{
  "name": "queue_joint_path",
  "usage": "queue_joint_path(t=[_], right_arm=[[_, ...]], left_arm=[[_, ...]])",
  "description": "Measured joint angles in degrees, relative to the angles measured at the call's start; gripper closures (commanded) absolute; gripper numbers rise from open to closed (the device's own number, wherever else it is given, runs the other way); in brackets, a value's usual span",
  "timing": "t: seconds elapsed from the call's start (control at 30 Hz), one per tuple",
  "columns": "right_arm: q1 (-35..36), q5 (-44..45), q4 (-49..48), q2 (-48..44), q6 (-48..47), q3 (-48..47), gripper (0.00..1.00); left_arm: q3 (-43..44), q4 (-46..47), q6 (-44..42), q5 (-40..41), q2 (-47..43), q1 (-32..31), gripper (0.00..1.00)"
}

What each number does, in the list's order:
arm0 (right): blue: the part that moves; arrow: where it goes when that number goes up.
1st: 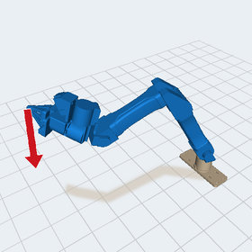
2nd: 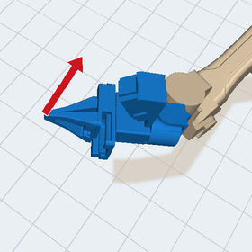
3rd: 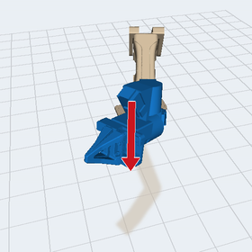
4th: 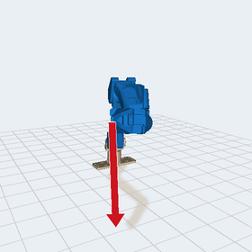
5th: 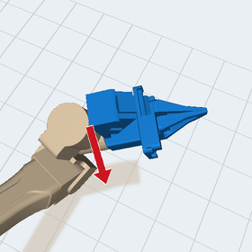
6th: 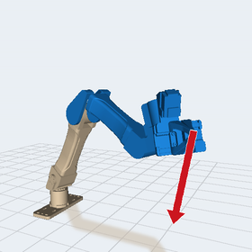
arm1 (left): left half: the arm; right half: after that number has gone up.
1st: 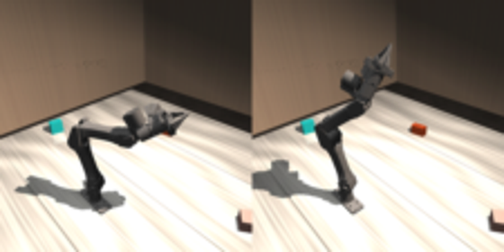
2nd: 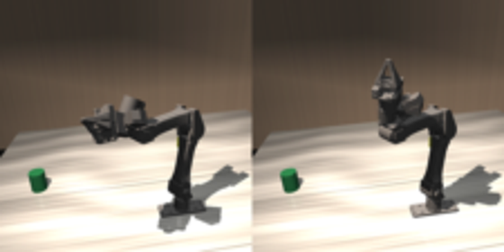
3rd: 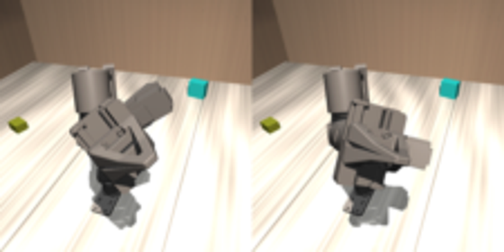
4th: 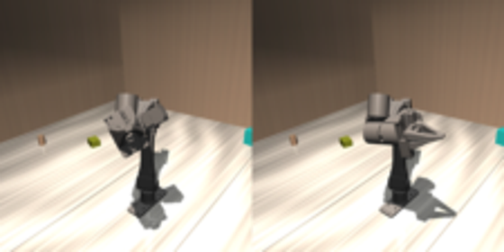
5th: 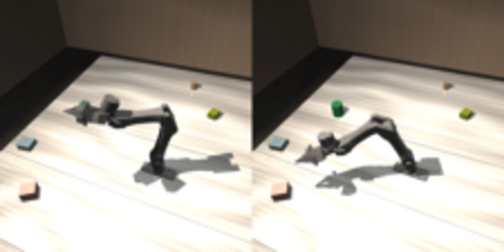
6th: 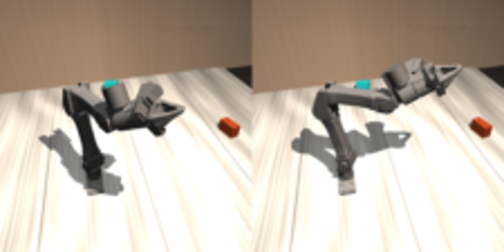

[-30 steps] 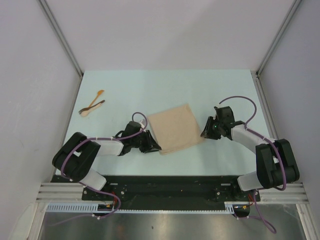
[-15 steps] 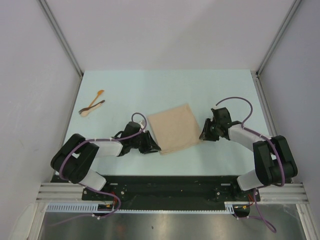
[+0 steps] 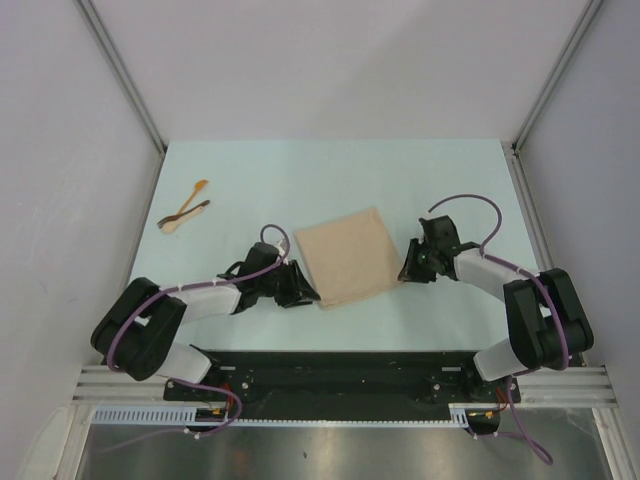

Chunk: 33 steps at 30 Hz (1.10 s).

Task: Fold the napkin into a case and place the utensils inside
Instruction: Pick up the top corner of the square-folded napkin from the center of the board, then fold the top corner of the square-folded napkin at the center of the board.

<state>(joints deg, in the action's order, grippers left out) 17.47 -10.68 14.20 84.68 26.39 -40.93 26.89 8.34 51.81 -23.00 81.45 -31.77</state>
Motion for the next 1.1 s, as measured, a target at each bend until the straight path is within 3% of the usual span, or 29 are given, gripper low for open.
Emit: queue_joint_path(t=[0.27,0.63,0.73,0.87,1.1], right_arm=[[0.70,-0.15,0.07,-0.15,0.59,-0.04,0.90],[0.90,-1.05,1.33,-3.96,1.05,-2.10,1.00],[1.18,-2.78,-0.07,-3.54,1.27,-3.02,1.00],[2.47,-7.17,-5.38,1.18,3.26,-4.66,1.00],[8.17,-13.77,-14.58,18.29,6.08,-18.75,1.00]], left_arm=[[0.15,-0.35,-0.33,-0.63,0.02,-1.53,0.60],[-1.09,0.98,-0.24,-0.76,1.86,-1.88,0.69],[-1.44,0.92,-0.26,-0.33,1.22,-1.88,0.63],[-1.84,-1.46,-0.20,1.95,-2.38,-1.86,0.55],[-2.08,-5.16,0.92,7.89,-12.81,2.64,0.58]])
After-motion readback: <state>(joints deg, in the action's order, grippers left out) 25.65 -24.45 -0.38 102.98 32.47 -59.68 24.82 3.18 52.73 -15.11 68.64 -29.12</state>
